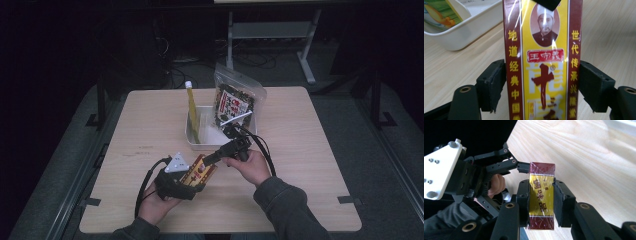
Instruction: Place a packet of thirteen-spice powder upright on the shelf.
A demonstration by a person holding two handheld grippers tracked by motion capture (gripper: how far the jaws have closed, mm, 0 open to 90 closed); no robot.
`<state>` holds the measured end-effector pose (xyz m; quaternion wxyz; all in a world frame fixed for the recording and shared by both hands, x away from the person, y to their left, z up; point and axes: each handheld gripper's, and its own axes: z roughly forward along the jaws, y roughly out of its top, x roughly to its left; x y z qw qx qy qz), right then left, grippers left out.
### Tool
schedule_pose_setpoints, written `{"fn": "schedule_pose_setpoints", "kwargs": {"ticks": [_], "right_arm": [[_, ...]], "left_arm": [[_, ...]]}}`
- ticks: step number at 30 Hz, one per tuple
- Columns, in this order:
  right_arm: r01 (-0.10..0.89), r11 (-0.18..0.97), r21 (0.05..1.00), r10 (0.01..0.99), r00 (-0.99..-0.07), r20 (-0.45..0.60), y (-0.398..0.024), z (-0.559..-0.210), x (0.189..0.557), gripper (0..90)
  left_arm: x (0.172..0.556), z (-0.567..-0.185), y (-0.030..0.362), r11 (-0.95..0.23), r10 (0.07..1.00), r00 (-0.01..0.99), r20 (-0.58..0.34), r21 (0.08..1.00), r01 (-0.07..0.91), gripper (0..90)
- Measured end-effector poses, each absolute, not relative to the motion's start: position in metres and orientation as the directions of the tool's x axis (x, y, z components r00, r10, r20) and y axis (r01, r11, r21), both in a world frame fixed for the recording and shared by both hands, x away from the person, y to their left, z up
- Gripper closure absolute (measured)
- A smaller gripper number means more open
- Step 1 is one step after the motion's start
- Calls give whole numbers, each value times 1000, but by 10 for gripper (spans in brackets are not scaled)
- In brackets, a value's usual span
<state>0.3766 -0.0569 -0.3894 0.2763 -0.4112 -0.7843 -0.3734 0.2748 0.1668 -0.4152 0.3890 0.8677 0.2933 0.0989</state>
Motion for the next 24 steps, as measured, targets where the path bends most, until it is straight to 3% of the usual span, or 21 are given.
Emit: {"fn": "schedule_pose_setpoints", "kwargs": {"ticks": [5,24], "right_arm": [[832,394,391,487,-550,679,-59,-378,375,686],[835,292,467,614,-538,577,-83,-332,385,685]], "left_arm": [[273,-410,175,-491,600,797,-66,757,431,239],[279,-413,200,-441,654,751,-84,765,470,219]]}}
